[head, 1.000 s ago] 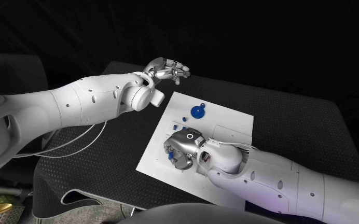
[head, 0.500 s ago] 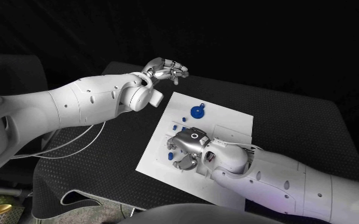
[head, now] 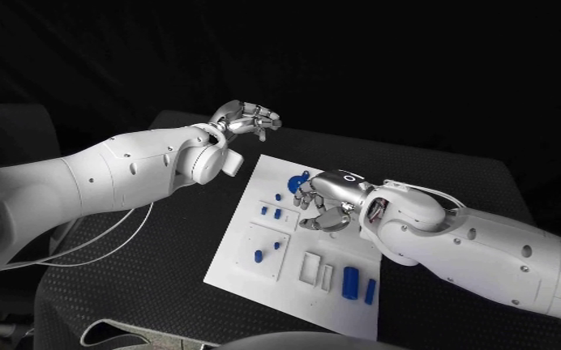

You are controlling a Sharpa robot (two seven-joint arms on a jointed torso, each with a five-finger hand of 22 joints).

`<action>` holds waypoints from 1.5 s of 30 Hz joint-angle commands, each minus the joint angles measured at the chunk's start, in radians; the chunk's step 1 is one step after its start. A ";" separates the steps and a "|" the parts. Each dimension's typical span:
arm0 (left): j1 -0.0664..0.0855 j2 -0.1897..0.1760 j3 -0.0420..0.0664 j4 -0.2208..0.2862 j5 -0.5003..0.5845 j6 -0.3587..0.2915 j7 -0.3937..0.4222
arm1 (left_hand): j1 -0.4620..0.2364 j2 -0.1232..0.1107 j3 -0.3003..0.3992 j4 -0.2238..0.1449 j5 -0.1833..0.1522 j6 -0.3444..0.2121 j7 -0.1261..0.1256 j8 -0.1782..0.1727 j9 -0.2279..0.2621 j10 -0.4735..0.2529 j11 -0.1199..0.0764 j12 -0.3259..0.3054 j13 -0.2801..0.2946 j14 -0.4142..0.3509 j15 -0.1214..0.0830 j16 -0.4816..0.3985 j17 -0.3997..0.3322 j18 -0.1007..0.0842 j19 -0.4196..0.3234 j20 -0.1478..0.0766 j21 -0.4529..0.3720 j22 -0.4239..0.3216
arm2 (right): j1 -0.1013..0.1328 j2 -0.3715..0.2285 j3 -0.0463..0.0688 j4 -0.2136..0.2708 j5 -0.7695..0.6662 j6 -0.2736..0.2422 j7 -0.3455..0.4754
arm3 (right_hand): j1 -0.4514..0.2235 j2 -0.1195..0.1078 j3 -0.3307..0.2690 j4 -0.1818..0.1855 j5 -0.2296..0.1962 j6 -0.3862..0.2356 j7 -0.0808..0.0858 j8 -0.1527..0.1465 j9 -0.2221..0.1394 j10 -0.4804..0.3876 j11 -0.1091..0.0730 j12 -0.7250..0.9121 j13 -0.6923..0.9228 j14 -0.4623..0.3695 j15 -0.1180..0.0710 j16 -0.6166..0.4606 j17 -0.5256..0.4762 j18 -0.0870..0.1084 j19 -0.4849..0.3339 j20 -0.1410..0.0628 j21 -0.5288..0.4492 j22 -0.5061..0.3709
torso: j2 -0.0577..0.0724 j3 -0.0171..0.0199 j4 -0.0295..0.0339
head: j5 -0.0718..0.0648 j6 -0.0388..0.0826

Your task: Assemble the parts on the task board

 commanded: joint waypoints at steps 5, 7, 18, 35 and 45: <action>0.001 0.011 -0.007 -0.030 0.022 0.031 0.027 | -0.008 0.000 -0.001 0.006 -0.008 -0.006 -0.001 0.004 -0.001 -0.005 0.000 0.005 0.001 0.005 0.000 0.003 0.002 0.013 0.008 -0.017 -0.007 0.017 | 0.019 -0.088 0.001 -0.014 0.370 0.211 -0.058 | -0.079 0.027 -0.071 0.058 -0.170 -0.017 0.001 -0.005 -0.006 0.097 -0.040 0.106 0.070 0.012 -0.037 0.098 0.050 -0.006 0.052 -0.027 0.051 0.029 | -0.011 0.0077 -0.0207 | -0.032 0.017; -0.002 0.012 -0.008 -0.029 0.026 0.033 0.028 | -0.008 0.000 -0.001 0.006 -0.008 -0.006 -0.001 0.004 -0.001 -0.005 0.000 0.005 0.001 0.004 0.000 0.002 0.002 0.013 0.008 -0.017 -0.007 0.017 | 0.029 -0.111 -0.002 -0.011 0.465 0.246 -0.088 | -0.078 0.016 -0.098 0.067 -0.175 -0.014 -0.010 -0.004 -0.006 0.100 -0.049 0.184 0.131 0.001 -0.050 0.171 0.095 -0.006 0.064 -0.037 0.090 0.028 | -0.013 0.0100 -0.0219 | -0.043 0.016; -0.016 0.023 -0.010 -0.035 0.028 0.039 0.029 | -0.008 0.002 -0.001 0.007 -0.008 -0.006 -0.001 0.004 -0.001 -0.005 0.000 0.005 0.001 0.004 0.000 0.002 0.002 0.013 0.008 -0.017 -0.007 0.017 | 0.056 -0.217 -0.015 0.051 0.629 0.228 -0.252 | -0.110 0.041 -0.187 0.107 -0.150 0.047 -0.052 0.017 0.030 -0.069 -0.099 0.781 0.639 -0.002 -0.096 0.526 0.302 -0.006 0.107 -0.116 0.401 0.028 | -0.034 0.0197 -0.0444 | -0.079 -0.008; -0.043 0.023 -0.029 -0.007 0.030 0.044 0.021 | -0.011 0.004 -0.002 0.009 -0.009 -0.005 -0.001 0.006 -0.001 -0.005 0.000 0.007 0.002 0.004 0.000 0.002 0.002 0.013 0.007 -0.017 -0.008 0.017 | 0.048 -0.262 -0.135 0.132 0.656 0.255 -0.453 | -0.173 0.091 -0.189 0.119 -0.063 0.112 -0.083 0.038 0.089 -0.036 -0.130 1.015 0.868 0.045 -0.124 0.594 0.360 -0.006 0.134 -0.154 0.521 0.020 | -0.062 0.0202 -0.0640 | -0.107 -0.046; -0.046 0.022 -0.040 0.008 0.030 0.051 0.018 | -0.014 0.005 -0.004 0.010 -0.009 -0.006 -0.001 0.006 -0.001 -0.005 0.000 0.007 0.002 0.004 0.000 0.002 0.002 0.012 0.006 -0.017 -0.008 0.018 | 0.005 -0.223 -0.144 0.123 0.619 0.219 -0.501 | -0.253 0.096 -0.205 0.151 -0.025 0.128 -0.091 0.038 0.099 -0.031 -0.137 1.036 0.902 0.060 -0.131 0.606 0.377 -0.006 0.148 -0.164 0.538 0.019 | -0.071 0.0160 -0.0639 | -0.122 -0.060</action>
